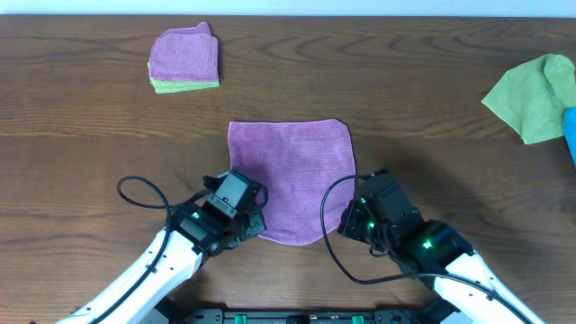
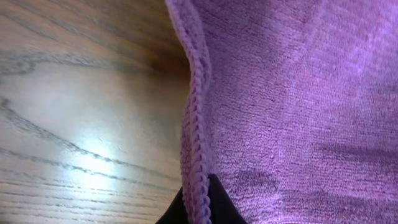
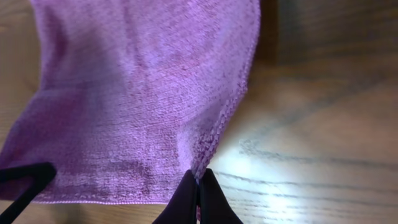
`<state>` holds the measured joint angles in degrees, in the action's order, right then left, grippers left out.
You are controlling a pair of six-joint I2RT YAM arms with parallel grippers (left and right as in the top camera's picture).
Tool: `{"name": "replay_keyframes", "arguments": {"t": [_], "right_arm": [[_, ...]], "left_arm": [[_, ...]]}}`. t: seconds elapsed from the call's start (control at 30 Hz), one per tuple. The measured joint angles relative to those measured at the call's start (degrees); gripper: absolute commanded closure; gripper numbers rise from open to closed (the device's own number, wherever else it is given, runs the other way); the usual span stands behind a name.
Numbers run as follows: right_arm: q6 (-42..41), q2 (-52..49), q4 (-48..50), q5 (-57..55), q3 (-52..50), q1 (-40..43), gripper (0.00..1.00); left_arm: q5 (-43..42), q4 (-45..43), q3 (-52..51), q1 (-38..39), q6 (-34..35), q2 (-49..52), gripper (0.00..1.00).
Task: Fold the cloth
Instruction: 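Grasp the bottom corners with both grippers and lift them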
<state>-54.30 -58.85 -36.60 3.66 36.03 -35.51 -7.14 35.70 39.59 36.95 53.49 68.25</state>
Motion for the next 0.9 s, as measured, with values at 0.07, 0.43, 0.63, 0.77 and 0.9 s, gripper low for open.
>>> {"name": "replay_keyframes", "arguments": {"t": [0.07,0.43,0.63,0.77,0.9], "right_arm": [[-0.3,0.0,0.2,-1.0,0.0,-0.1,0.98],[1.0,-6.0,12.1,-5.1,0.0,-0.1,0.98],[3.6,-9.3,17.6,-5.4,0.0,1.0,0.98],[5.5,-9.3,18.3,-5.4,0.0,4.6,0.98],[7.8,-9.3,19.8,-5.4,0.0,6.7,0.98]], "left_arm": [[0.2,-0.1,0.0,0.2,0.3,0.0,0.94],[5.8,-5.9,0.0,-0.4,0.5,0.0,0.94],[7.5,-9.2,0.0,-5.8,-0.7,0.0,0.94],[7.6,-11.6,0.0,-8.7,-1.5,0.0,0.94],[7.5,-14.6,0.0,-8.9,-2.1,1.6,0.94]]}}
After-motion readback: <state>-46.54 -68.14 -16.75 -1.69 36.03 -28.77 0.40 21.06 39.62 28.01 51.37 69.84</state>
